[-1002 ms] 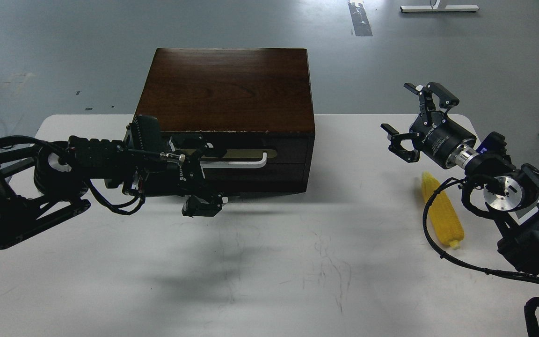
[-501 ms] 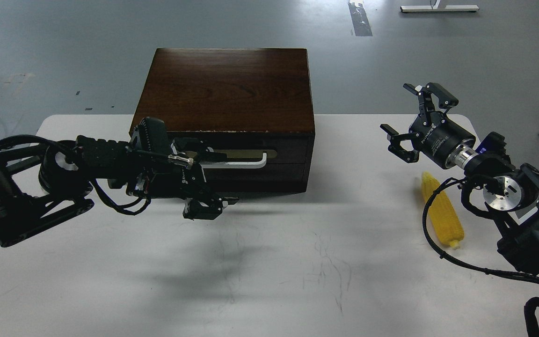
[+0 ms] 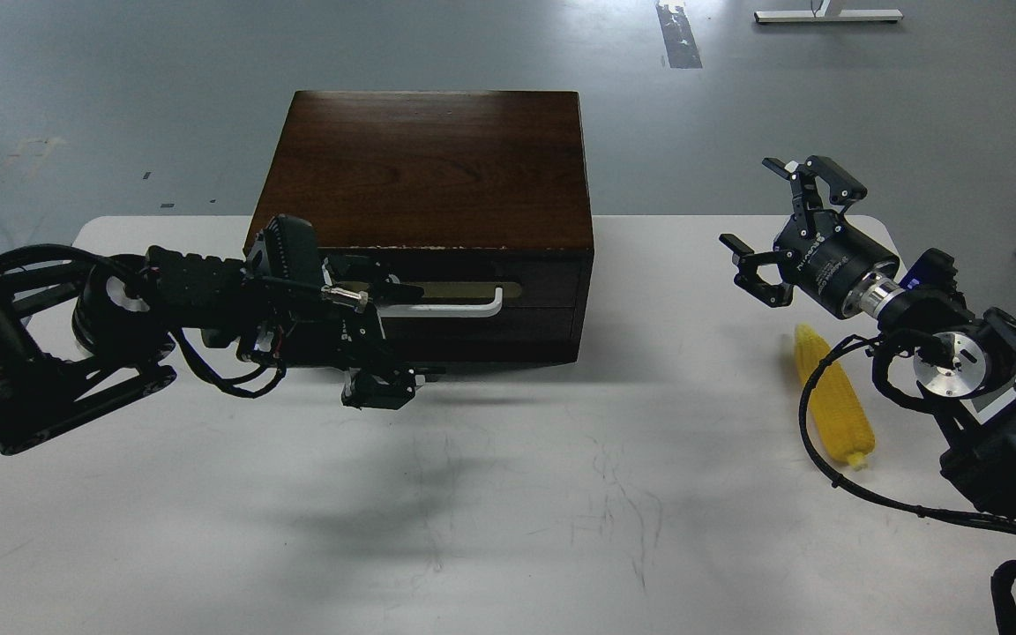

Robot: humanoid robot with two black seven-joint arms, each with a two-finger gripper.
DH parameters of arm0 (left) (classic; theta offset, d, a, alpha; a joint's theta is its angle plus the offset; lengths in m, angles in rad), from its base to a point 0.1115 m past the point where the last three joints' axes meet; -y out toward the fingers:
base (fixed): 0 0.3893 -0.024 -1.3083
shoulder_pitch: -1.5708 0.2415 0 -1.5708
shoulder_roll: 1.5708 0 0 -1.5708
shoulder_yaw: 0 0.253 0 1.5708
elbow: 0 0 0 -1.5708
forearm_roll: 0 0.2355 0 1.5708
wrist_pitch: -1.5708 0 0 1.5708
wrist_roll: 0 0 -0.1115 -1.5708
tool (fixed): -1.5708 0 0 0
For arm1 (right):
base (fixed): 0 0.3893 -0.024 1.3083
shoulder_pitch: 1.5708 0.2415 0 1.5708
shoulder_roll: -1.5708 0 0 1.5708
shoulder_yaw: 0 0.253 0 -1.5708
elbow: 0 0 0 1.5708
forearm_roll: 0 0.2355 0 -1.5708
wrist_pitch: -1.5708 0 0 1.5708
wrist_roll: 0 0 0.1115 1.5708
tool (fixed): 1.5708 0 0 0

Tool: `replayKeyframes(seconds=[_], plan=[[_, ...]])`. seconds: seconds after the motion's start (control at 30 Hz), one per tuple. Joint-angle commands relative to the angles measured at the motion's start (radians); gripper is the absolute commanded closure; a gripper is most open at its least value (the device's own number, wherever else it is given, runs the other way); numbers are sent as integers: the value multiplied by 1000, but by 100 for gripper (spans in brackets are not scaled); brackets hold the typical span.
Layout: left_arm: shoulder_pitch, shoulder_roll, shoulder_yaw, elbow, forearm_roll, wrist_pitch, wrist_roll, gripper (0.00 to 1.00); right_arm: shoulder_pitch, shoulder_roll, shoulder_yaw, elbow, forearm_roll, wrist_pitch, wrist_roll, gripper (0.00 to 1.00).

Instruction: Put corn in drawer with both arms

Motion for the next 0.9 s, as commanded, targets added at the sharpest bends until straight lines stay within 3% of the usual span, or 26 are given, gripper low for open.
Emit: replayKeyframes(seconds=[0.0, 0.2, 0.87], plan=[[-12, -19, 1, 0, 0, -14, 0, 2, 0, 0, -2, 0, 0, 0, 0, 0], [-48, -32, 61, 0, 0, -17, 0, 2, -2, -2, -2, 0, 0, 0, 0, 0], [-60, -33, 66, -20, 0, -17, 0, 2, -2, -2, -3, 0, 0, 0, 0, 0]])
